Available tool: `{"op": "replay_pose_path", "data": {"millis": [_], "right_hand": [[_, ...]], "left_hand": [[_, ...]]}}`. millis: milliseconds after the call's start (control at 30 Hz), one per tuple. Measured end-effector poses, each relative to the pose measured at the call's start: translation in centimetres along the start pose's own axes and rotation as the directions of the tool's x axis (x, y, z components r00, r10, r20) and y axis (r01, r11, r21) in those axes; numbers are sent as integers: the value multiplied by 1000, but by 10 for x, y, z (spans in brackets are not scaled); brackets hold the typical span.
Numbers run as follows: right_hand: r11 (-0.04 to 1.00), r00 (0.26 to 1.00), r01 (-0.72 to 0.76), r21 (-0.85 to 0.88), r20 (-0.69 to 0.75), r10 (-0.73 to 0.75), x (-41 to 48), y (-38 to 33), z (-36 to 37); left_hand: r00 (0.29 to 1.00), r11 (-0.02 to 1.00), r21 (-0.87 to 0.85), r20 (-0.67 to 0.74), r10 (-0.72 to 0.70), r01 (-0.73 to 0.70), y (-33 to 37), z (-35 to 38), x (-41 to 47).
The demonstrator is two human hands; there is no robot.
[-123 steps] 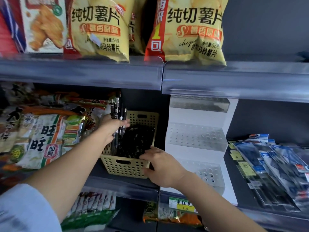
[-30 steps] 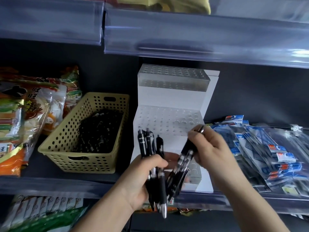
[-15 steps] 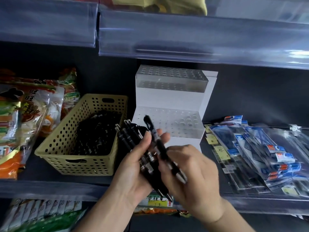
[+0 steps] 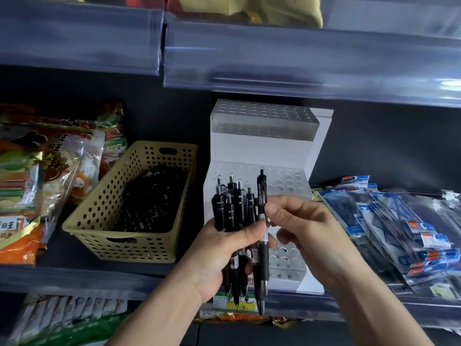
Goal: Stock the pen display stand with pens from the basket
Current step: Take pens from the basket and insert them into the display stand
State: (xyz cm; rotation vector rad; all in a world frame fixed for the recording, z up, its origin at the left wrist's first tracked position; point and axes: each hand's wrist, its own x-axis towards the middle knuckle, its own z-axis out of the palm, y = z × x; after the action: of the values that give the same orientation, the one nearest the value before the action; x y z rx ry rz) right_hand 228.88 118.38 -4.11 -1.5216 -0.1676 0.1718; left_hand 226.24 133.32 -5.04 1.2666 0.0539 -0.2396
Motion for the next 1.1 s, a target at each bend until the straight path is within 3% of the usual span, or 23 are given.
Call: {"op": "replay_pose_path", "data": {"millis": [200, 367, 467, 600, 700, 900, 1100], "right_hand": [[958, 997, 69, 279, -56, -55, 6, 1, -7], [992, 993, 56, 109, 100, -67, 7, 5, -11], [992, 994, 44, 116, 91, -55, 8, 0, -19], [936, 983, 166, 309, -127, -133, 15, -11, -30], [884, 921, 312, 347, -341, -190, 25, -16, -41], [882, 761, 437, 176, -596, -258, 49, -4, -54], [904, 677, 424, -52, -644, -355, 63, 10, -55]], "left_hand": [[993, 992, 122, 118, 27, -41, 4, -1, 0], [999, 991, 130, -5, 41, -40, 3, 1, 3], [999, 991, 127, -24, 46, -43, 2, 3, 4], [996, 1000, -2, -83, 31, -31, -2, 2, 7], [997, 993, -117, -75, -15, 6, -4, 1, 7], [991, 972, -234, -125, -43, 12, -3, 6, 11], [987, 970, -243, -158, -43, 4, -4, 9, 14]]}}
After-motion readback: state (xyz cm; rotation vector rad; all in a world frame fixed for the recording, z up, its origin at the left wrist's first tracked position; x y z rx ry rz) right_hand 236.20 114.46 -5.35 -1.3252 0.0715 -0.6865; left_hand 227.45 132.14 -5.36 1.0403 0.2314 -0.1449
